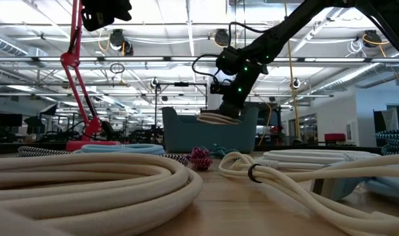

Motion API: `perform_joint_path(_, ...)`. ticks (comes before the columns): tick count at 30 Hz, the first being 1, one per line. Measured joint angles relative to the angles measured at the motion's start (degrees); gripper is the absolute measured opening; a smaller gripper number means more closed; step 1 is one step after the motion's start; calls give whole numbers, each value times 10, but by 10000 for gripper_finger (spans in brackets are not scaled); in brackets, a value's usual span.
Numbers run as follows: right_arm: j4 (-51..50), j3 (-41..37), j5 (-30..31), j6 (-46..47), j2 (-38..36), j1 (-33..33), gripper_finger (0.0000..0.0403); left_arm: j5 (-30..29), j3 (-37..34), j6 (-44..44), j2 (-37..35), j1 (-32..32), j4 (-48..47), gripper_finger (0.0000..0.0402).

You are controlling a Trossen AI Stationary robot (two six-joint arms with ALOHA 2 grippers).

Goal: Pick & Place USB Port
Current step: Put the top gray wire cable into the blue bin

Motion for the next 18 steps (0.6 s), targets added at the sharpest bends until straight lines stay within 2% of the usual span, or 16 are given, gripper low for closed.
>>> perform_joint_path(10,1,-68,0,6,0,0,37,0,0,-1,0,0,0,76)
perform_joint_path(18,5,-77,0,6,0,0,39,0,0,-1,0,0,0,76)
